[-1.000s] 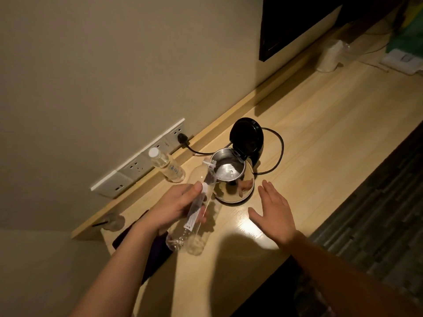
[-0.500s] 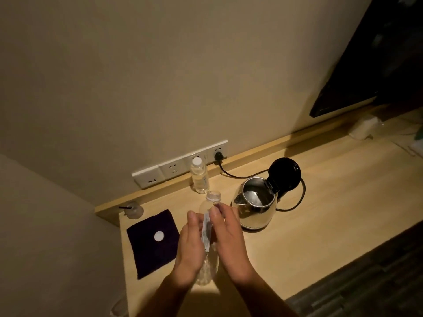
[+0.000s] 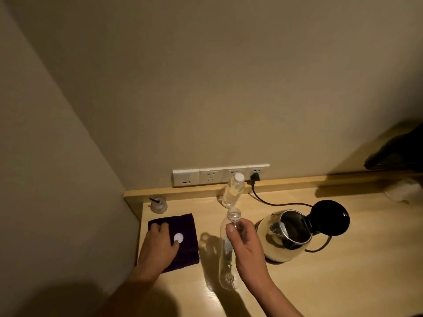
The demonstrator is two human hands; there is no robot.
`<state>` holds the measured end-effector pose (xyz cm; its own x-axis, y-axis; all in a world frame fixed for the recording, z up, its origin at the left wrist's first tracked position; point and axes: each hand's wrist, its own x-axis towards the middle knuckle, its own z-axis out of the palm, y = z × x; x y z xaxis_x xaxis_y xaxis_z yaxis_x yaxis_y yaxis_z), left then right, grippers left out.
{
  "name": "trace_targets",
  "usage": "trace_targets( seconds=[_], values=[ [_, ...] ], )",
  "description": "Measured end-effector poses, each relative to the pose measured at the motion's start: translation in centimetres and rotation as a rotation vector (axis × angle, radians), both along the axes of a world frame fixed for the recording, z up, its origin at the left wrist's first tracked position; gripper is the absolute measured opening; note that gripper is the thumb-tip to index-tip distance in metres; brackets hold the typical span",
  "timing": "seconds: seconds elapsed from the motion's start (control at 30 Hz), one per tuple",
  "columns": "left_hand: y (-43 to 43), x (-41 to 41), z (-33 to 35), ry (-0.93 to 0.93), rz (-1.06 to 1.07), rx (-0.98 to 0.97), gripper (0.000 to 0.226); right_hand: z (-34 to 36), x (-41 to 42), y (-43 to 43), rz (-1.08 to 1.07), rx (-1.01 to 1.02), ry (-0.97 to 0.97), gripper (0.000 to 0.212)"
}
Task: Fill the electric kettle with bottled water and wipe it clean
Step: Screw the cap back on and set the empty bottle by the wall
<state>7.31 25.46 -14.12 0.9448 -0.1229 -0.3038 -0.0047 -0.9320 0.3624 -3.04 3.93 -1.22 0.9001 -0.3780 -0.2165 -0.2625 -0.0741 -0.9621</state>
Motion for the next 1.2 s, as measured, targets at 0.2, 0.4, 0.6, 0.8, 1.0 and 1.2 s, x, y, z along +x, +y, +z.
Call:
trace_targets(
  seconds=[0.2,0.4,0.6,0.8,1.0,1.2],
  values=[
    [-0.3,1.3,-2.5,0.072,-0.122,-0.04,0.041,-0.7,-0.1,0.5,0.043,-0.037,0.056,0.042],
    [-0.6,1.3,-3.5,0.036,-0.206,-0.136,0.025,-0.7,0.0,0.7,0.044,-0.062,0.088,0.045],
    [-1.9,1.5,0.8,0.027,-0.038,-0.399,0.017,-0.7,0.2,0.6,0.107,-0.085,0.116,0.048],
    [-3.7,0.5,8.2,0.028,-0.133,-0.623,0.028,-0.1,0.6,0.5,0.205,-0.155,0.111,0.047],
    [-3.5,1.8,14.3,0.139,-0.381,-0.629,0.03,0.2,1.2,-0.4,0.318,-0.353,0.145,0.048],
    [-3.6,2.6,16.9,0.283,-0.399,-0.674,0.031,0.6,1.5,-1.0,0.371,-0.429,0.126,0.049]
  ],
)
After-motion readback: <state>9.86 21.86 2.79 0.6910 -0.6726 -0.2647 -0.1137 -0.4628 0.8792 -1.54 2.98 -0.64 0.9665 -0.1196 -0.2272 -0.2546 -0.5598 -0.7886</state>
